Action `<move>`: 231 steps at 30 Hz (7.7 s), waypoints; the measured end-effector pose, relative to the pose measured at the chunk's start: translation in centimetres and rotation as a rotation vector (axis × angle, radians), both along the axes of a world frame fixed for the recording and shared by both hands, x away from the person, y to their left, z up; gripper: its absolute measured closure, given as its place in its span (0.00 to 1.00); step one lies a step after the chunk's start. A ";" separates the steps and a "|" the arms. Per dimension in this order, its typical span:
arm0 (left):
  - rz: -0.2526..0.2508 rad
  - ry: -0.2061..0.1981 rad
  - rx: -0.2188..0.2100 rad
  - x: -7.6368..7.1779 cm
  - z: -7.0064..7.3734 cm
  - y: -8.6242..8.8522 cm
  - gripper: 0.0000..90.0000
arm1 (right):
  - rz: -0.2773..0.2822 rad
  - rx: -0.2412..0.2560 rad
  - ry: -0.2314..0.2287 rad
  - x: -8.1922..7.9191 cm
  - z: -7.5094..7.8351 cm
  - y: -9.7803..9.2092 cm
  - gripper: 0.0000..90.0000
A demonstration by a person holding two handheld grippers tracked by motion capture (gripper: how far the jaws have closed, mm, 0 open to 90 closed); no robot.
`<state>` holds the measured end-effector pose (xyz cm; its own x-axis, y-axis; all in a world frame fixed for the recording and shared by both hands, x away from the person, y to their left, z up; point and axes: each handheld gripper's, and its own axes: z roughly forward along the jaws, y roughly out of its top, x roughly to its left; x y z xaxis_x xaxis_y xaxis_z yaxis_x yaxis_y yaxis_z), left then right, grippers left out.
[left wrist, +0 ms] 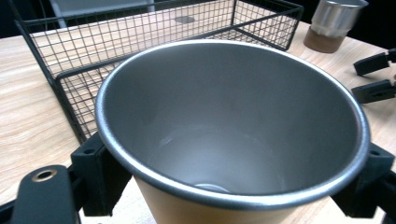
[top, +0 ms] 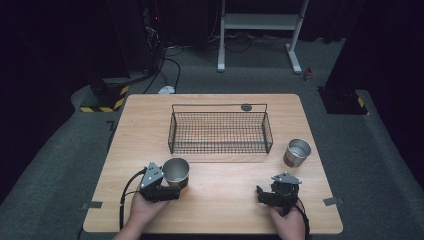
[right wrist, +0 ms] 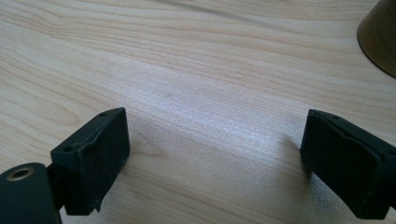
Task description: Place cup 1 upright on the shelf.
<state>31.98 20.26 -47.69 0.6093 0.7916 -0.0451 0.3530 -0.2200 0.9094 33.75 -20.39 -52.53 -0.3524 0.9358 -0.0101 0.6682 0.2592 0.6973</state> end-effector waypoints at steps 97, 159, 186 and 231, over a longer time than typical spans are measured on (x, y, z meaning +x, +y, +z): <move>0.073 -0.029 -0.078 11.7 8.6 -3.2 0.17 | 0.011 -0.003 -0.002 0.0 0.0 -0.1 0.09; 0.216 0.171 0.047 18.9 2.9 -5.2 0.17 | 0.016 -0.003 -0.002 -0.1 0.0 -0.1 0.09; 0.256 0.203 0.116 19.2 1.6 -6.0 0.17 | 0.017 -0.001 -0.002 -0.1 0.0 -0.1 0.09; 0.226 0.224 0.097 18.7 1.2 -5.4 0.11 | 0.016 0.001 0.000 -0.1 0.0 -0.1 0.09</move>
<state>50.70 14.84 -46.50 0.4010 0.9129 -0.0758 0.5914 -0.1948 0.7825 33.63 -20.45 -52.53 -0.3677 0.9299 -0.0096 0.6639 0.2697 0.6975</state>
